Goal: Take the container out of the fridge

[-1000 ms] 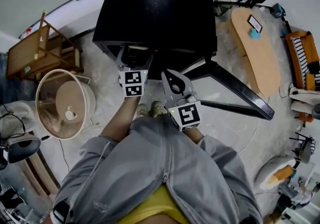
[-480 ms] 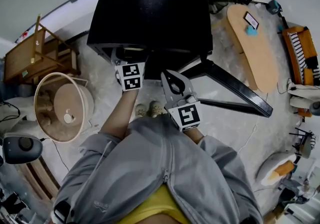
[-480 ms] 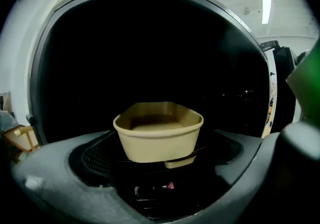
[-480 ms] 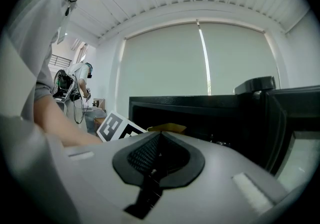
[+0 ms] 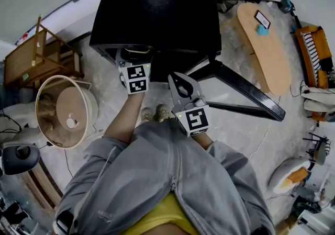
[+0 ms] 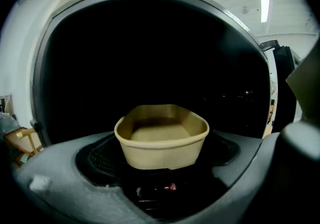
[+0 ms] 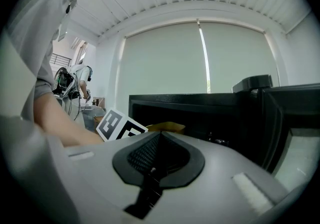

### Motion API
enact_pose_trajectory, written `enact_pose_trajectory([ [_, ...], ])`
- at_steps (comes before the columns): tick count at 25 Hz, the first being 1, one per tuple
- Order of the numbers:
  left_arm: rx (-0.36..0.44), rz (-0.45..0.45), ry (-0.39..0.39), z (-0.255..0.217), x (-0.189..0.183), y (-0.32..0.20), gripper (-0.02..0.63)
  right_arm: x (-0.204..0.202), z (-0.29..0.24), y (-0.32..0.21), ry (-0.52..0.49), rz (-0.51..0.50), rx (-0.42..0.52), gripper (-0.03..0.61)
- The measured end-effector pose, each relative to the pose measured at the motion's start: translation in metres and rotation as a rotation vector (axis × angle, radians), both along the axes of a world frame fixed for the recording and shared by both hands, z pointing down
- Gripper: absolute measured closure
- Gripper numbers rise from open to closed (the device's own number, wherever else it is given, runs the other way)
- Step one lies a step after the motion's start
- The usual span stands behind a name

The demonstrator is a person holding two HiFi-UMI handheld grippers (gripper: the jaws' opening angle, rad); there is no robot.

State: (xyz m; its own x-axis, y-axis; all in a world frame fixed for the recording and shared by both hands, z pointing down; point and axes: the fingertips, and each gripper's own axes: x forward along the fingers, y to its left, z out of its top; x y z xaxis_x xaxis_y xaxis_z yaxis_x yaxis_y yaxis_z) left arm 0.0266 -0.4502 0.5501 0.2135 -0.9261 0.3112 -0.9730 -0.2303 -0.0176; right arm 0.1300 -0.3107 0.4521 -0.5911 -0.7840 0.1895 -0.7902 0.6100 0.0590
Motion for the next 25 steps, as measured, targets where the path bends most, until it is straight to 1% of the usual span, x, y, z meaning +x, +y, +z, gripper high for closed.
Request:
enact_pose_trajectory([
  [4,-0.001,-0.006,0.000,-0.003,-0.003,0.017,0.115,-0.003,-0.002,0.004,-0.019,0.003,-0.002,0.578],
  [8,-0.020,-0.013,0.019,-0.008,-0.006,0.041,0.115,-0.008,0.003,0.012,-0.010,-0.017,-0.002,0.578],
  [13,-0.029,0.015,0.036,-0.019,-0.001,0.085,0.117,-0.019,0.003,0.023,-0.015,-0.045,0.004,0.578],
  [17,-0.020,0.041,0.047,-0.028,0.000,0.128,0.116,-0.026,0.004,0.030,-0.027,-0.053,0.000,0.578],
  [21,-0.003,0.036,0.057,-0.037,-0.013,0.163,0.116,-0.034,0.007,0.035,-0.042,-0.068,-0.007,0.578],
  [25,0.014,0.010,0.045,-0.046,-0.037,0.195,0.116,-0.049,0.009,0.042,-0.046,-0.097,-0.009,0.578],
])
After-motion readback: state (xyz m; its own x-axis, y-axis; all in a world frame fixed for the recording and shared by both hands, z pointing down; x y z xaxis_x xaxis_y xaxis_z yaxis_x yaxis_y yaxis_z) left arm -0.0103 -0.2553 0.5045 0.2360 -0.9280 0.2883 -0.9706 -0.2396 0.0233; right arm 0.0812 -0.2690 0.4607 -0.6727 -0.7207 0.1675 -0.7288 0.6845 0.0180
